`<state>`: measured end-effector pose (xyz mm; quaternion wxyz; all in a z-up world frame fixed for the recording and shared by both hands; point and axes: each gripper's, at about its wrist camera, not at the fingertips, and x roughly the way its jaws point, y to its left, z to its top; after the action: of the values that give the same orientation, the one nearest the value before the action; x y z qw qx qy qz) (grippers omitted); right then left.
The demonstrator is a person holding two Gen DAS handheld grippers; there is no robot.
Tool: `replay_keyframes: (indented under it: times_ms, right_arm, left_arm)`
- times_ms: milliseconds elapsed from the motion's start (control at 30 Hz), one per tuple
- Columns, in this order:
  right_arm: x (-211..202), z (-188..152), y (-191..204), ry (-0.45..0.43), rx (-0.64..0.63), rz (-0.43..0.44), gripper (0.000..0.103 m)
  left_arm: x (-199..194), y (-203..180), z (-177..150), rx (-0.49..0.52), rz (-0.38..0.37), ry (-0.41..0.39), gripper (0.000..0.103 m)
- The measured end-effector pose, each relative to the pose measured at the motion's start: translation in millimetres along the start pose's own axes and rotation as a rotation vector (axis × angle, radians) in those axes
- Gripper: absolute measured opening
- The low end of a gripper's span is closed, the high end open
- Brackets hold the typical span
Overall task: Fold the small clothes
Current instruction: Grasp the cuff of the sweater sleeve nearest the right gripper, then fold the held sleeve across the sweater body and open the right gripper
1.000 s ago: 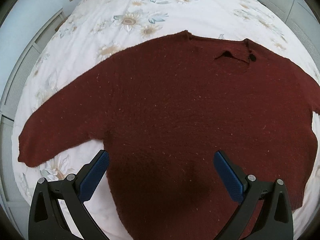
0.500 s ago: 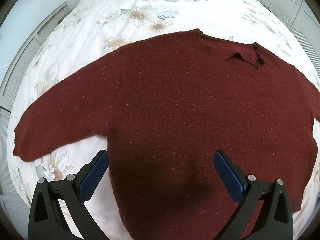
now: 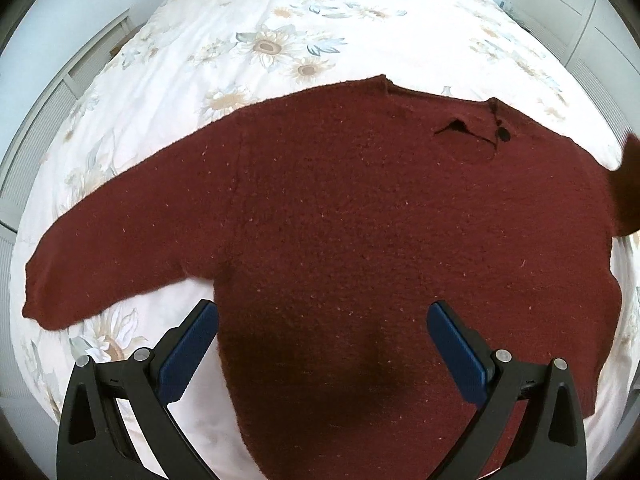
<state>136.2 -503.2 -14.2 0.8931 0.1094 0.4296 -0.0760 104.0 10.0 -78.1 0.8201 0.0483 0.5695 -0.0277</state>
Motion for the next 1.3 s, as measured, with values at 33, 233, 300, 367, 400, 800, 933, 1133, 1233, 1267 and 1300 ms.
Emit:
replay_keyframes:
  times_ms: [33, 233, 300, 367, 400, 800, 933, 1133, 1233, 1267, 1300]
  right_arm:
    - [-2, 3, 18, -0.003, -0.023, 0.026, 0.013]
    - [-5, 7, 108, 0.008, -0.122, 0.153, 0.012]
    - [-3, 8, 133, 0.012, -0.152, 0.187, 0.012]
    - [-1, 7, 160, 0.023, -0.174, 0.234, 0.012]
    - [0, 4, 169, 0.026, -0.184, 0.25, 0.012]
    - [79, -89, 263, 0.282, -0.31, 0.301, 0.013]
    - [95, -115, 267, 0.328, -0.359, 0.25, 0.013]
    - [106, -130, 263, 0.37, -0.352, 0.259, 0.016]
    - [103, -132, 266, 0.361, -0.384, 0.227, 0.025]
    - [101, -131, 266, 0.357, -0.39, 0.216, 0.03]
    - [99, -131, 266, 0.351, -0.397, 0.2, 0.044]
  left_arm:
    - [-1, 1, 1, 0.003, 0.003, -0.007, 0.102]
    - [-5, 5, 2, 0.048, 0.041, -0.043, 0.102]
    - [-5, 9, 4, 0.041, 0.034, -0.048, 0.102]
    - [-5, 13, 5, 0.03, 0.02, -0.05, 0.102]
    - [-5, 16, 6, 0.024, 0.017, -0.05, 0.102]
    - [10, 35, 2, -0.014, 0.011, -0.009, 0.102]
    - [16, 35, -1, -0.013, 0.015, 0.013, 0.102]
    - [19, 29, -4, 0.016, 0.032, 0.005, 0.102]
    - [20, 29, -4, 0.0, 0.005, 0.011, 0.102]
    - [20, 29, -3, -0.003, 0.001, 0.013, 0.102]
    - [20, 28, -3, -0.002, -0.001, 0.014, 0.102]
